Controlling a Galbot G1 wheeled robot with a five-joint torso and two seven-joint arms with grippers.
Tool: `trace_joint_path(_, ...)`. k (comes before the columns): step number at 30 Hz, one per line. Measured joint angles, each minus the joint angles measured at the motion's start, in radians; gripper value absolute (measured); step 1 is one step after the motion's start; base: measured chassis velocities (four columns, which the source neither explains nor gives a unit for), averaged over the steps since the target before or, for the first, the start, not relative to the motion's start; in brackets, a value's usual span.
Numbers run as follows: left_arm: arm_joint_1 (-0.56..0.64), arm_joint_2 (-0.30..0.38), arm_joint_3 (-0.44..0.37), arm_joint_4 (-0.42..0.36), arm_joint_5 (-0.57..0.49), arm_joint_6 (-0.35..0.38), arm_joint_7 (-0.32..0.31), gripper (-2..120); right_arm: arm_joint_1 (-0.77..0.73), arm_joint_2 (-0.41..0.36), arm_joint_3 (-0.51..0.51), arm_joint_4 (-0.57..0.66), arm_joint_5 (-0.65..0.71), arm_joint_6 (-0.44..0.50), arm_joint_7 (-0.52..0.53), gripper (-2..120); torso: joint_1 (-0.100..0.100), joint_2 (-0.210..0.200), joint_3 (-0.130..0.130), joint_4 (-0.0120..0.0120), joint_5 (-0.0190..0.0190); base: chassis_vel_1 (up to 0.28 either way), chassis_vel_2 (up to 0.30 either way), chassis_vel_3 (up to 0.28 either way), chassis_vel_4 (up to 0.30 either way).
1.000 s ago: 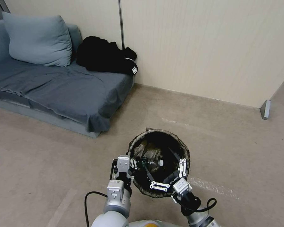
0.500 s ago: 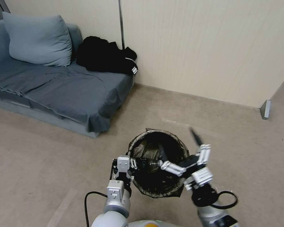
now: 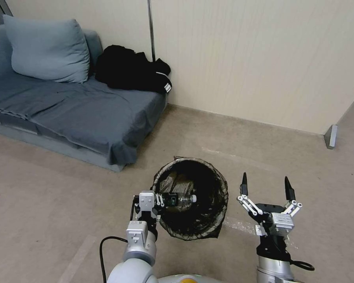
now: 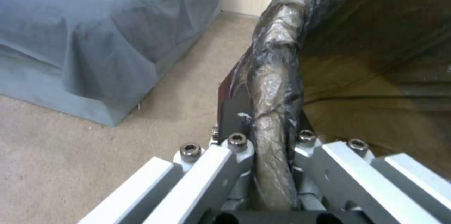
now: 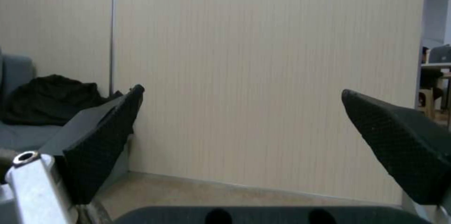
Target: Pick up the trash bin, then pick up the garbage from the floor and place it into the trash bin.
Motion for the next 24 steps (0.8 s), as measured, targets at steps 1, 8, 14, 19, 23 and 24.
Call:
trace_joint_path(1, -0.001, 0.0, 0.0, -0.001, -0.001, 0.0, 0.0, 0, 0.001, -0.001, 0.003, -0.002, 0.004, 0.0, -0.002, 100, 0.0, 0.0, 0.0, 0.0, 0.0, 0.0, 0.0, 0.0, 0.0)
trace_joint_path(8, 0.0, -0.001, -0.002, -0.005, -0.002, 0.0, 0.0, 0, 0.007, -0.003, 0.012, -0.015, 0.013, 0.0, -0.012, 100, 0.0, 0.0, 0.0, 0.0, 0.0, 0.0, 0.0, 0.0, 0.0)
trace_joint_path(14, 0.004, -0.001, -0.003, -0.009, -0.001, 0.0, 0.0, 0, 0.015, -0.005, 0.019, -0.026, 0.026, 0.002, -0.027, 100, 0.0, 0.0, 0.0, -0.0001, 0.0, 0.0, 0.0, 0.0, 0.0)
trace_joint_path(19, 0.007, 0.001, -0.004, -0.013, 0.001, 0.005, 0.0, 0, 0.025, -0.008, 0.025, -0.032, 0.032, 0.002, -0.028, 100, 0.0, 0.0, 0.0, -0.0001, 0.0, 0.022, 0.02, 0.024, 0.016)
trace_joint_path(23, 0.009, 0.003, -0.009, -0.018, 0.002, 0.015, 0.0, 0, 0.035, -0.033, 0.039, -0.041, 0.015, 0.011, -0.058, 100, 0.0, 0.0, 0.0, 0.0, 0.0, 0.06, 0.067, 0.078, 0.077)
trace_joint_path(24, 0.009, 0.003, -0.011, -0.018, 0.003, 0.017, 0.0, 0, 0.035, -0.042, 0.041, -0.042, 0.014, 0.013, -0.072, 100, 0.0, 0.0, 0.0, 0.0, 0.0, 0.059, 0.069, 0.082, 0.076)
